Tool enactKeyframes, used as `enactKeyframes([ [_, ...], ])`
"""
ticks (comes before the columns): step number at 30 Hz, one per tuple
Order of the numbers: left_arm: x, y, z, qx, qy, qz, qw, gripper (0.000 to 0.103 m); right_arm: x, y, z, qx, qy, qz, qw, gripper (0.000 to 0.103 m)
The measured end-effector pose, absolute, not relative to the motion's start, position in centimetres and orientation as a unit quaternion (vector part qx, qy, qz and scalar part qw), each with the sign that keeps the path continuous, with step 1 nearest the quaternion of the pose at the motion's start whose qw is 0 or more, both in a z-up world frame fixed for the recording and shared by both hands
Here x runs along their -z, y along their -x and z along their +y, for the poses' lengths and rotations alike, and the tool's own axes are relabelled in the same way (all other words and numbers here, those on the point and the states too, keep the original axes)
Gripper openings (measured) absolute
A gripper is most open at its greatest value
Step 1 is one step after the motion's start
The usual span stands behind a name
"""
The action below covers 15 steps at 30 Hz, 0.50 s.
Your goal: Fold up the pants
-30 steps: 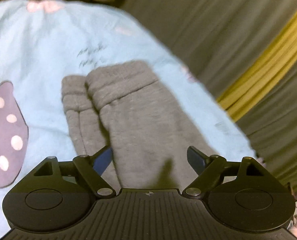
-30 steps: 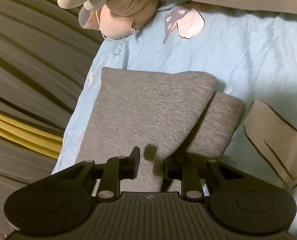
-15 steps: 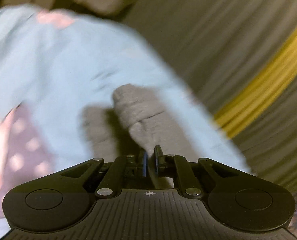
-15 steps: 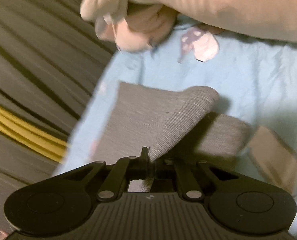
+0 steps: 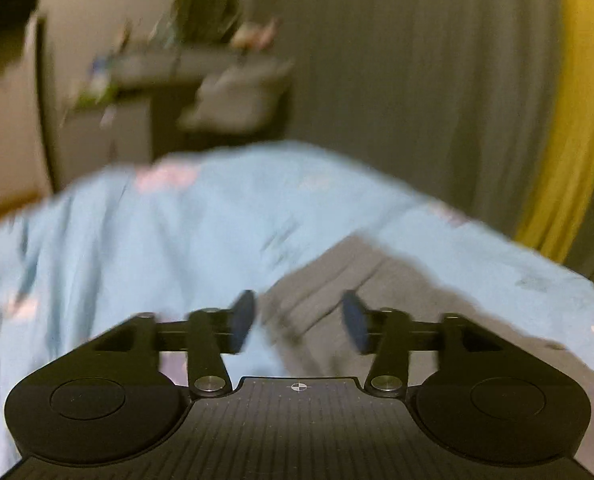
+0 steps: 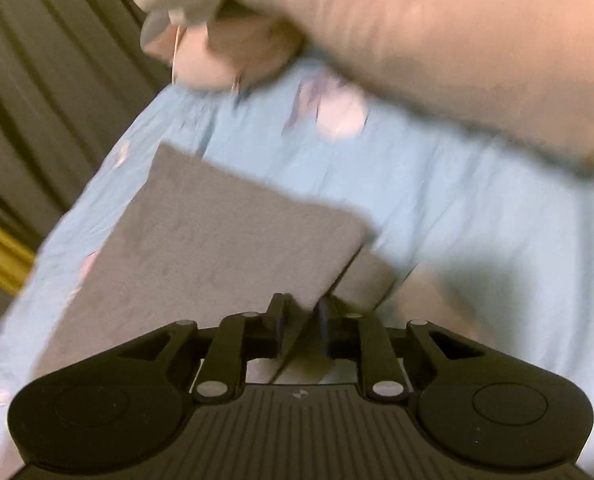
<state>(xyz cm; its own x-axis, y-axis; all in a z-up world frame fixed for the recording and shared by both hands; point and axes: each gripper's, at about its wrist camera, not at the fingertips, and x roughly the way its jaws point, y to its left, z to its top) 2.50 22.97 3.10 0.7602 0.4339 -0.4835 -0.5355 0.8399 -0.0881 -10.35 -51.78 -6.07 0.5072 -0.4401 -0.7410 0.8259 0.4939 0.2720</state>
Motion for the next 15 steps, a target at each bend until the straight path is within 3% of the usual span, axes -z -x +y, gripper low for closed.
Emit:
enactKeyframes([
  [2,-4.0,-3.2,20.2,-0.204,0.094,0.227,0.948,0.078,4.6,9.7,-50.3,0.382,-0.277,0.284,0.835,0.017],
  [4,-3.9,-4.7,17.6,-0.145,0.110,0.248,0.951,0.081,3.6,8.4,-48.4,0.341,-0.247,0.271,0.866,0.017],
  [9,-1.1,-9.0,10.5,-0.048,0.148,0.308,0.939,0.081,5.4,3.0,-42.2,0.175,-0.212,0.327,0.904,0.018],
  [12,0.7,-11.4,7.2,-0.042,0.142,0.332,0.932,0.077,8.1,0.0,-40.2,0.116,-0.208,0.406,0.882,0.041],
  [15,2.3,-13.5,5.6,-0.030,0.143,0.348,0.926,0.069,9.1,-1.3,-39.7,0.121,-0.185,0.431,0.875,0.049],
])
